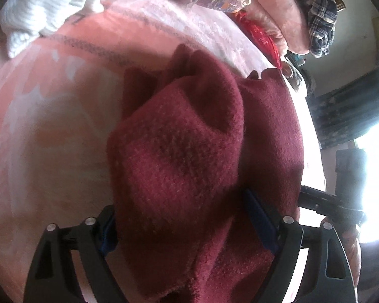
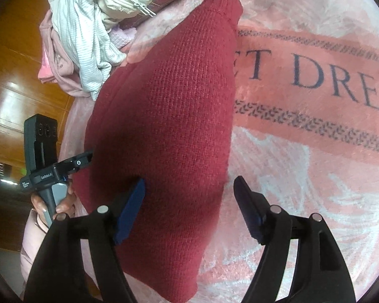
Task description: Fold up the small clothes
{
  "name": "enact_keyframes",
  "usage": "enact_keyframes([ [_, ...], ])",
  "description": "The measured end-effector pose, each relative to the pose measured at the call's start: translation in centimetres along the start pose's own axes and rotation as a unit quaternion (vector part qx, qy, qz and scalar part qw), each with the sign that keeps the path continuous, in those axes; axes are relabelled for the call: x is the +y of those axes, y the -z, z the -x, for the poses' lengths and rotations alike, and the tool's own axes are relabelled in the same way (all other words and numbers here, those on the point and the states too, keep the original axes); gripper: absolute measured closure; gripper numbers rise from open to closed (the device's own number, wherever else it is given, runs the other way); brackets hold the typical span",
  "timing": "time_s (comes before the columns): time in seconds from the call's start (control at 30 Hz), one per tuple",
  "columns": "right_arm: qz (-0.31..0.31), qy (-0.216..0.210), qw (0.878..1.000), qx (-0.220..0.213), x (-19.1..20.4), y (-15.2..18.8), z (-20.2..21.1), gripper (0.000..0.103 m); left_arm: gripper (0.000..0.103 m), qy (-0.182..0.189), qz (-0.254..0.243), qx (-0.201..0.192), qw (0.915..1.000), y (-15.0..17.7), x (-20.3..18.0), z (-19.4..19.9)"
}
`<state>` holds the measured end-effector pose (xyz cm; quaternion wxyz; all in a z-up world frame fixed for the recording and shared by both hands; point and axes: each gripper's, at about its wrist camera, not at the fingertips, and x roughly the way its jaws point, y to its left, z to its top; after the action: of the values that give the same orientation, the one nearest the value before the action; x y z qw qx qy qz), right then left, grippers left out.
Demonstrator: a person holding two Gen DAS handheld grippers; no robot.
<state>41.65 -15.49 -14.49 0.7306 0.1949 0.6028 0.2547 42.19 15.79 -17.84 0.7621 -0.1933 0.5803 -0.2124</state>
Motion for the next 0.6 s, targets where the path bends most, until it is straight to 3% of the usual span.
enact_keyframes([
  [0.13, 0.003, -0.017, 1.000, -0.010, 0.2, 0.3, 0.6, 0.065, 0.013, 0.002, -0.001, 0.005, 1.0000, 0.0, 0.1, -0.3],
  [0.2, 0.000, -0.024, 1.000, -0.017, 0.2, 0.6, 1.1, 0.069, 0.015, 0.009, -0.002, 0.001, 1.0000, 0.1, 0.2, -0.1],
  [0.27, 0.005, -0.025, 0.999, -0.024, 0.4, 0.9, 1.6, 0.071, 0.035, 0.025, 0.000, -0.004, 0.9997, 0.5, 0.3, 0.0],
  [0.4, 0.023, -0.021, 0.999, -0.029, 1.2, 1.6, 2.6, 0.072, 0.065, 0.055, -0.013, -0.010, 0.9983, 1.2, 0.0, 0.5],
  [0.47, 0.030, -0.022, 0.999, -0.029, 1.3, 1.8, 3.0, 0.072, 0.072, 0.069, -0.016, -0.011, 0.9974, 1.5, -0.1, 0.8],
  [0.6, 0.040, -0.012, 0.999, -0.029, 1.1, 2.9, 4.5, 0.072, 0.074, 0.089, -0.040, -0.017, 0.9951, 2.9, -1.9, 1.4],
])
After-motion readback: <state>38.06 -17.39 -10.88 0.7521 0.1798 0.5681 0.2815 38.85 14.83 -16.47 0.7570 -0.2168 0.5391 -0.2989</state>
